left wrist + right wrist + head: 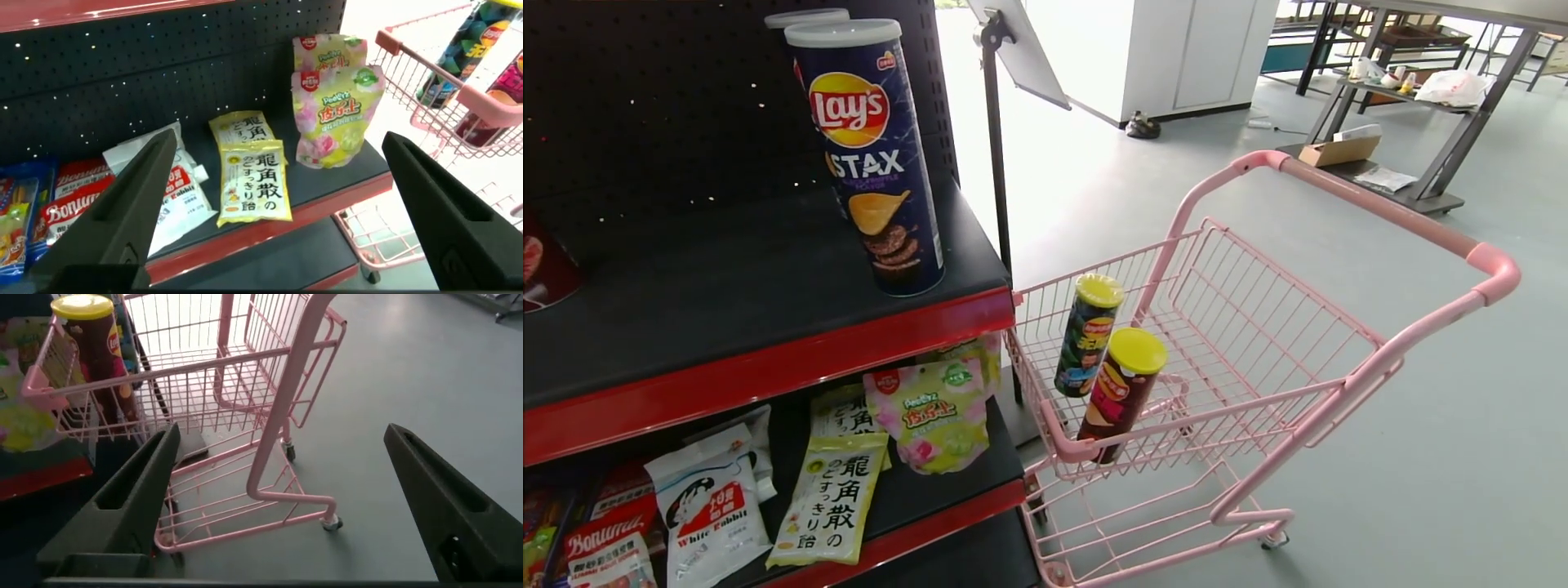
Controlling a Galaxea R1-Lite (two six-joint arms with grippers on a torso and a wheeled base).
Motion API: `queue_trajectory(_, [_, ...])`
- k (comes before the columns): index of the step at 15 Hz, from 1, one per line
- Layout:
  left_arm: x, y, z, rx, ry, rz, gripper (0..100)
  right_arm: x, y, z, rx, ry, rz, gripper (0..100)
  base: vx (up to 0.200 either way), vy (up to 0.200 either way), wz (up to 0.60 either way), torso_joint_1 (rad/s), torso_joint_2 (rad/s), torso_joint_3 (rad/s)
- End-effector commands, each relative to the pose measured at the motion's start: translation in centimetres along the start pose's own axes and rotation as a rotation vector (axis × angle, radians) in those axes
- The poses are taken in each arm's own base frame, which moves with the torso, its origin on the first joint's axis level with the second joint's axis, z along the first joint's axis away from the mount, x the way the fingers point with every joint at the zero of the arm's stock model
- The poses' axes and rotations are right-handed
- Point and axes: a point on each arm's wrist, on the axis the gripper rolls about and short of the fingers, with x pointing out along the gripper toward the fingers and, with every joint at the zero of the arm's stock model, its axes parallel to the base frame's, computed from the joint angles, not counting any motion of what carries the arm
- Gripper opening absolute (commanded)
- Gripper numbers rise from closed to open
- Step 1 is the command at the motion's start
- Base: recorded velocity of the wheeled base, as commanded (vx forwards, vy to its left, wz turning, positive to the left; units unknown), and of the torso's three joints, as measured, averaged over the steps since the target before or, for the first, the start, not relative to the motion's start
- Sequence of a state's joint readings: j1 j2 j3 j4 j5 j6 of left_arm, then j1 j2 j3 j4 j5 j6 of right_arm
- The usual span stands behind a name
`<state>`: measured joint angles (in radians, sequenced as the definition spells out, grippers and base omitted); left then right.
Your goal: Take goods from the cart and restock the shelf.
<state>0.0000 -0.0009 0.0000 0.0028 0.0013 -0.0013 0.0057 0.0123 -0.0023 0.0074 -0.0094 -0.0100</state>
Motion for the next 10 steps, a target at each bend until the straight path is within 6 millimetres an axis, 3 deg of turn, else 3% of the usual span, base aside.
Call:
queue_trajectory(1, [0.0, 0.0, 0.0, 0.0, 0.0, 0.0, 100, 0.1, 0.0, 0.1, -0.002, 0.019, 0.001, 100, 0.0, 0.0, 0.0, 0.0, 0.0, 0.0])
queue_trajectory(2, [0.0, 0.0, 0.0, 0.001, 0.0, -0.001, 100, 0.5, 0.0, 6.9, 0.023, -0.017, 0.062, 100, 0.0, 0.0, 0.0, 0.0, 0.0, 0.0])
queue_trajectory(4, [0.0, 0.0, 0.0, 0.0, 0.001, -0.001, 100, 6.2, 0.2, 19.9, 0.162, -0.032, 0.12, 100, 0.0, 0.0, 0.0, 0.0, 0.0, 0.0])
queue_trajectory(5, [0.0, 0.0, 0.0, 0.001, 0.0, -0.004, 100, 7.7, 0.5, 21.1, 0.145, -0.015, 0.157, 100, 0.0, 0.0, 0.0, 0.0, 0.0, 0.0])
queue_trajectory(6, [0.0, 0.0, 0.0, 0.001, 0.0, -0.006, 100, 10.3, 1.1, 20.9, 0.087, 0.06, 0.232, 100, 0.0, 0.0, 0.0, 0.0, 0.0, 0.0])
queue_trajectory(7, [0.0, 0.0, 0.0, 0.001, 0.0, -0.006, 100, 13.8, 2.0, 18.1, 0.077, 0.201, 0.279, 100, 0.0, 0.0, 0.0, 0.0, 0.0, 0.0])
queue_trajectory(8, [0.0, 0.0, 0.0, 0.001, 0.0, -0.006, 100, 14.6, 2.2, 17.7, 0.088, 0.217, 0.281, 100, 0.0, 0.0, 0.0, 0.0, 0.0, 0.0])
queue_trajectory(10, [0.0, 0.0, 0.0, 0.001, 0.0, -0.006, 100, 19.1, 4.2, 12.5, 0.123, 0.334, 0.404, 100, 0.0, 0.0, 0.0, 0.0, 0.0, 0.0])
